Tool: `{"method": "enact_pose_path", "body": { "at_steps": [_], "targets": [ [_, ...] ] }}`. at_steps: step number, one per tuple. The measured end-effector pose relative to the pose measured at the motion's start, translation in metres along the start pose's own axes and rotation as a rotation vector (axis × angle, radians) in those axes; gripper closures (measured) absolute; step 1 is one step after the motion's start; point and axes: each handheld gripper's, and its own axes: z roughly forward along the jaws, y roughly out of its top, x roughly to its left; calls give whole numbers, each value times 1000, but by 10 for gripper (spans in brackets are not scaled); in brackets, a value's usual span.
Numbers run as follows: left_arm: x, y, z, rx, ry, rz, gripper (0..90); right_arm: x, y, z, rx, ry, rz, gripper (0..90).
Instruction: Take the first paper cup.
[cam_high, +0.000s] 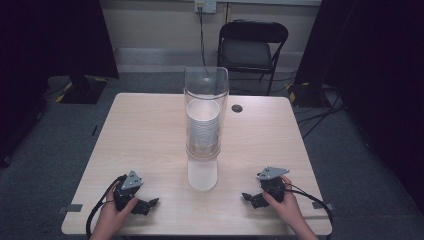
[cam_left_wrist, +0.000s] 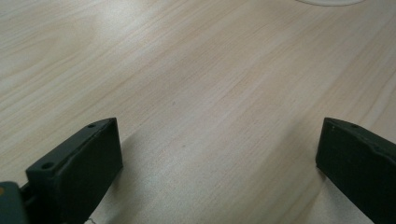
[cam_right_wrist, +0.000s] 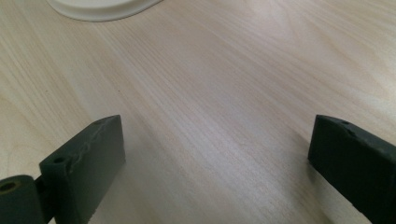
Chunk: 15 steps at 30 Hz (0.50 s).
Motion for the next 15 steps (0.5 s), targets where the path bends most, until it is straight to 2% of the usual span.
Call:
{"method": "enact_pose_path", "body": {
  "at_steps": [7,11,13,15],
  "targets": [
    [0,0,0,0,1,0,0,0,0,0,0,0,0,27],
    [0,0,0,0,0,0,0,4,1,1,7,29,-22,2],
    [0,0,0,1,0,1,0,7,1,2,5,35,-30,32],
    [0,0,0,0,0,-1,0,13,2,1,-32,65,-55,178]
  ]
}}
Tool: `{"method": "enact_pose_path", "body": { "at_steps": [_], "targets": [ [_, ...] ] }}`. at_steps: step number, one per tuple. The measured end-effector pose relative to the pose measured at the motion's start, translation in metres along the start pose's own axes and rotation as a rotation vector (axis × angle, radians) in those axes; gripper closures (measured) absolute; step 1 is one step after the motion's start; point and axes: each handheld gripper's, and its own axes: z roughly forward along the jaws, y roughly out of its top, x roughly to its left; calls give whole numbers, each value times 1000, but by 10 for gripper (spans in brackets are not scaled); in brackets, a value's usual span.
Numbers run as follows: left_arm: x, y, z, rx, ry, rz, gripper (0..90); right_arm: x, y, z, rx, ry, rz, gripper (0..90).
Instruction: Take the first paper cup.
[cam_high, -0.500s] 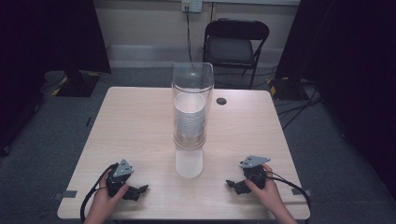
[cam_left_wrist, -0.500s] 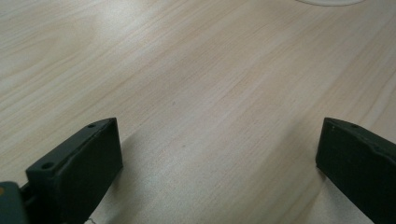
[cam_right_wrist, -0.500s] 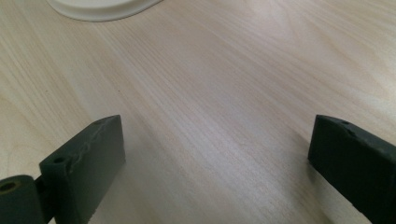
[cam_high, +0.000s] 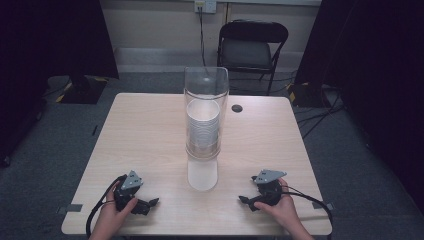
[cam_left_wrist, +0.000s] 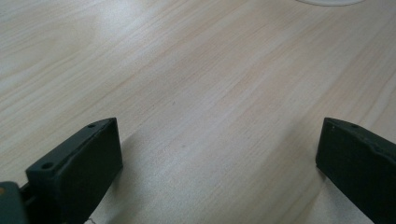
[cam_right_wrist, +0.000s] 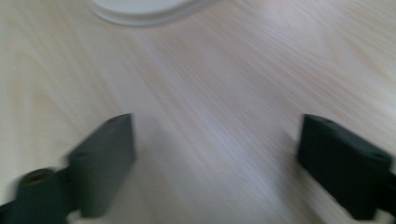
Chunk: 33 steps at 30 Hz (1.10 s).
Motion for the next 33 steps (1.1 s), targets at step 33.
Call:
{"method": "enact_pose_path", "body": {
  "at_steps": [33],
  "targets": [
    [0,0,0,1,-1,2,0,29,88,18,-210,128,9,163]
  ]
}}
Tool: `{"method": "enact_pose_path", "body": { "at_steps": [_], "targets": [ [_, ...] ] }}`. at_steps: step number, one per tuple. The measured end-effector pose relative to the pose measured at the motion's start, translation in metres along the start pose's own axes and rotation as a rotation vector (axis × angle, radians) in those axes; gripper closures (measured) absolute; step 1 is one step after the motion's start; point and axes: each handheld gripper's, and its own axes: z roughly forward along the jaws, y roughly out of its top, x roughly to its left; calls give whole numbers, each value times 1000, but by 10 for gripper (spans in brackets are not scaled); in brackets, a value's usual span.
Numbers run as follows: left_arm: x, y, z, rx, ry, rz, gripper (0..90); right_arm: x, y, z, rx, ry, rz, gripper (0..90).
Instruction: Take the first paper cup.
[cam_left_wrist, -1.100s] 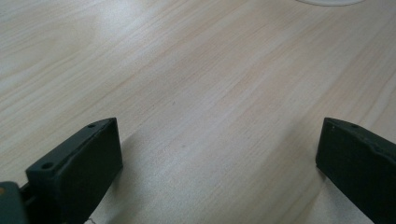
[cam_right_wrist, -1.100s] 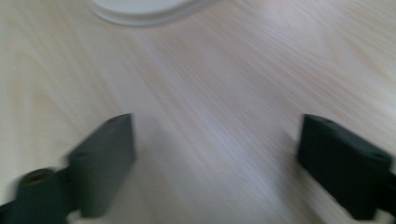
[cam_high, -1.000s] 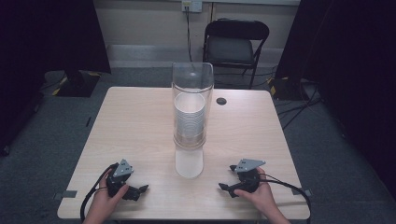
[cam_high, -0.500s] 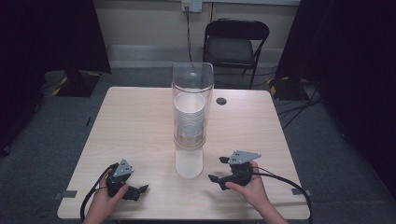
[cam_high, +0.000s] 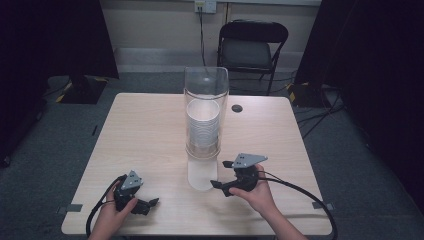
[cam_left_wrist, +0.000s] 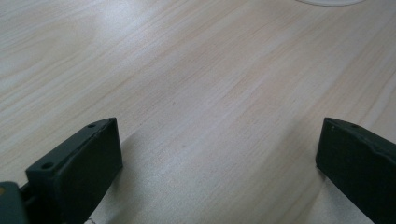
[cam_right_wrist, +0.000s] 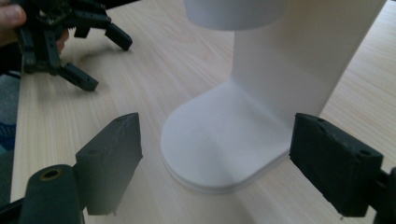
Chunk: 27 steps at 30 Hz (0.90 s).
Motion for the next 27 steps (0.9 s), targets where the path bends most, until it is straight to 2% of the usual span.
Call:
{"method": "enact_pose_path", "body": {
  "at_steps": [6,8,9,13,16,23,24,25,27],
  "targets": [
    [0,0,0,0,0,0,0,-4,2,4,-21,-2,24,158],
    [0,0,0,1,0,-1,0,-3,5,6,-9,-2,12,153],
    [0,0,0,0,0,0,0,1,11,8,-15,-2,-17,156],
    [0,0,0,1,-1,0,0,4,19,11,-20,5,-36,159],
    [0,0,0,1,0,0,0,4,22,13,-47,23,-9,173],
    [0,0,0,0,0,-2,0,-2,27,14,-80,-3,3,179],
    [0,0,0,0,0,0,0,-2,29,15,-74,-7,-2,171],
    [0,0,0,1,-1,0,0,-1,35,17,-59,-25,-41,172],
    [0,0,0,1,0,0,0,0,38,19,-68,-21,-46,176]
  ]
}}
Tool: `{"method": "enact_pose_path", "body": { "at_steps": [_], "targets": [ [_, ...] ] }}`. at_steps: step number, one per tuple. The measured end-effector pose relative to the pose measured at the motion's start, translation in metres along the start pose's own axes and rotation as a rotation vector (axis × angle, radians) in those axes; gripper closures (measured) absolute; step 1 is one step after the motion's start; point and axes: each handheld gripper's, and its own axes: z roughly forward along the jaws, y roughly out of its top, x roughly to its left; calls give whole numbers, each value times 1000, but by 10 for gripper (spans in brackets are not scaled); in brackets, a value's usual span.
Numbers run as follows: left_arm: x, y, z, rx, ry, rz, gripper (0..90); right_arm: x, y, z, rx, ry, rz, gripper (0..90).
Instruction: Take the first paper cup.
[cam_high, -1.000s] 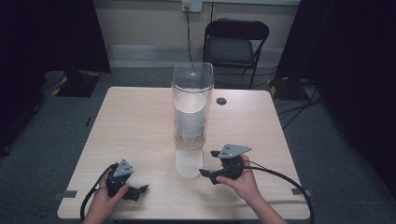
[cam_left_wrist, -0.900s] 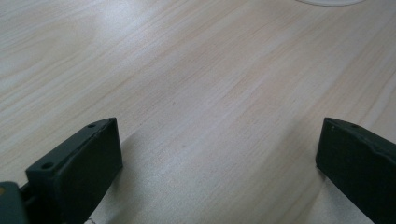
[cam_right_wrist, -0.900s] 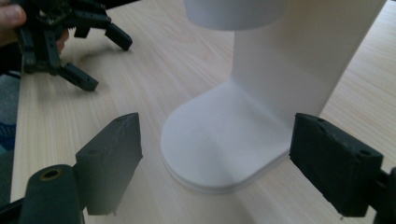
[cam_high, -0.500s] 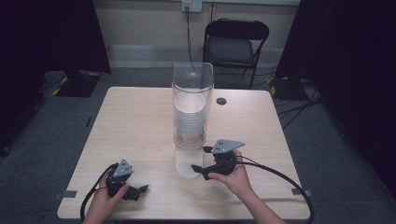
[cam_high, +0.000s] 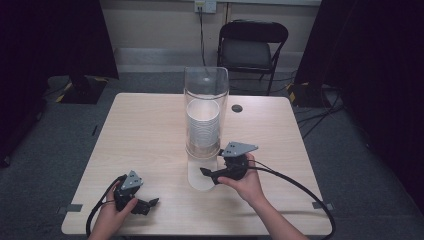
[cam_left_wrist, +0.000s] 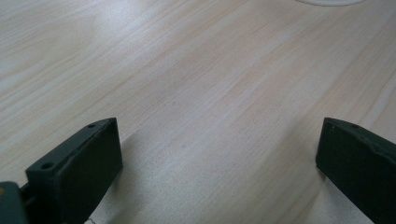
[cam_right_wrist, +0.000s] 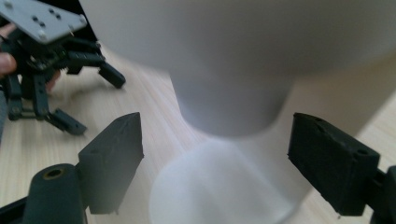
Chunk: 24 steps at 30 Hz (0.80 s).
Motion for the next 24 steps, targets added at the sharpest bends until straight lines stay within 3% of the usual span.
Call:
{"method": "enact_pose_path", "body": {
  "at_steps": [12,14,24],
  "targets": [
    [0,0,0,-1,0,-1,0,-3,6,11,-71,-19,-12,271],
    [0,0,0,-1,-1,0,0,-5,5,14,-84,-17,12,316],
    [0,0,0,-1,0,-1,0,-5,4,20,-98,-14,42,339]
  ]
}}
